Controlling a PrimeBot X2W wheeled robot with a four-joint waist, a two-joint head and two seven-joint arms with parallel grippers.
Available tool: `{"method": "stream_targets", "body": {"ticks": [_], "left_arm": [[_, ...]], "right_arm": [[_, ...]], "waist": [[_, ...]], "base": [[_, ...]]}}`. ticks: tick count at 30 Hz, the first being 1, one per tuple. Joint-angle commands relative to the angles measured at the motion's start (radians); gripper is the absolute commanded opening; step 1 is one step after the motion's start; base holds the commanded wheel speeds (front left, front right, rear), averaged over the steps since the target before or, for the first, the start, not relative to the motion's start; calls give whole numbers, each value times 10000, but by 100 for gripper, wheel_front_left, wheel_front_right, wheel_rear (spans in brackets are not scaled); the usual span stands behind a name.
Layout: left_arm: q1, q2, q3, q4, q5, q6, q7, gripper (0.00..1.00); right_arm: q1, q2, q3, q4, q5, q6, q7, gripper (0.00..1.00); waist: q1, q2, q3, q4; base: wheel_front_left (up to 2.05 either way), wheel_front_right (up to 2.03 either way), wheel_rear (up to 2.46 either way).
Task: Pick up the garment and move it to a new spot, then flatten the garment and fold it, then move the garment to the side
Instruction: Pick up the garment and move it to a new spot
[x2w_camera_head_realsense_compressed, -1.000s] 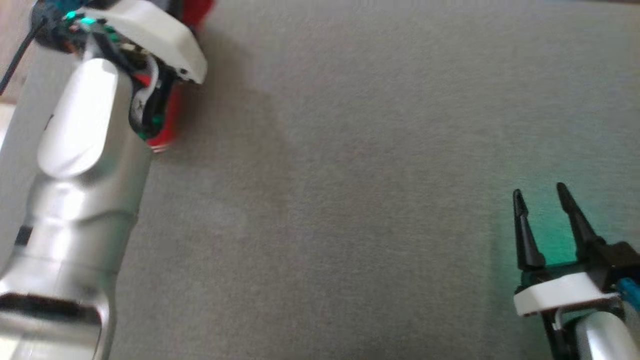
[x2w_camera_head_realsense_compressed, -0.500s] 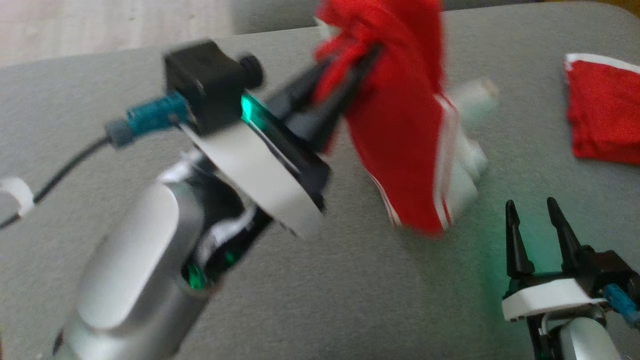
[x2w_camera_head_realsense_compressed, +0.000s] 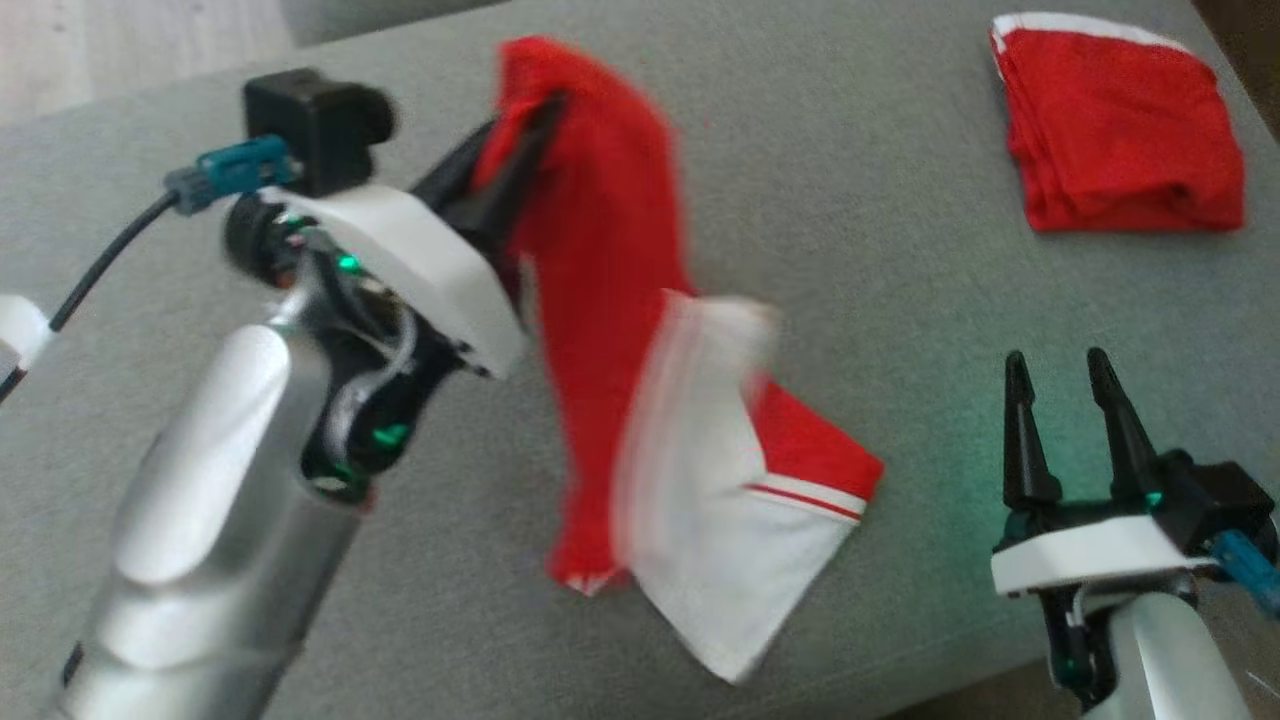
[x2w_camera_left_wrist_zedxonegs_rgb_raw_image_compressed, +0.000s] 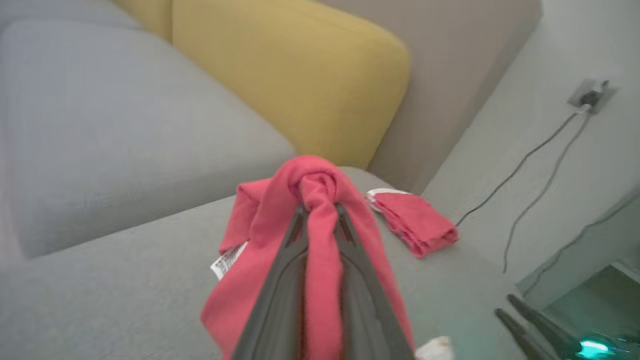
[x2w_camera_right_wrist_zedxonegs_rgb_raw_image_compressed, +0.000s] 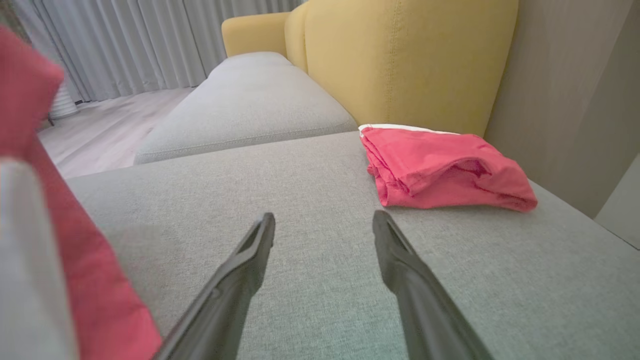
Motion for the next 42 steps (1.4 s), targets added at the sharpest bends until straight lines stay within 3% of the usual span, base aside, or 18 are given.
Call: {"method": "stream_targets", "body": {"ticks": [1,7,9,11,12,13,16,21,27,29,37,42], "left_arm": [[-557,371,599,388,244,47,-335,0],[-1180,476,734,3382,1170,80,-1800,0],[-1290,464,737,3826,1327,113,-2096,4],[-1438,422,710,4633,1553,126,-2609,31],[-1467,364,713,4976,1577,118,-2810,90],[-1473,308,696,5286,1588,96,-2957,100],[-1416,276,538,5936,1773,37,-3352,100],[-1022,454,491,6188,2283,388,-4631,100],[619,370,746,5220,2321,985,-6455,100],[1788,215,906,4504,2197,1378,-7060,100],[4693,-180,1328,2770,2565,2319,-7586,100],[5947,-386,1502,2001,3569,2315,-7596,100]], "right_arm": [[-378,-36,303,-325,113,71,-136,100],[-585,-35,437,-259,233,71,-136,100],[-608,-35,452,-248,235,71,-136,100],[-642,-35,473,-222,236,71,-137,100],[-645,-35,476,-207,229,71,-137,100],[-636,-35,464,-195,217,71,-137,100],[-550,-34,360,-166,150,71,-137,100],[-382,-34,181,-186,9,71,-137,100],[35,-34,-12,-216,-156,71,-137,100],[328,-34,-145,-241,-247,71,-137,100],[989,-34,-351,-252,-404,71,-137,100],[1280,-34,-469,-128,-396,71,-137,100]], "waist": [[-1,-1,302,-289],[-1,-1,590,-555],[-1,-1,615,-578],[-1,-1,622,-613],[-1,-1,608,-618],[-1,-1,580,-608],[-1,-1,414,-502],[-1,-1,-6,-195],[-1,-1,-758,297],[-1,-1,-1101,605],[-1,-1,-1764,1452],[-1,-1,-2031,1999]], "base": [[0,0,0],[0,0,0],[0,0,0],[0,0,0],[0,0,0],[0,0,0],[0,0,0],[0,0,0],[0,0,0],[0,0,0],[0,0,0],[0,0,0]]}}
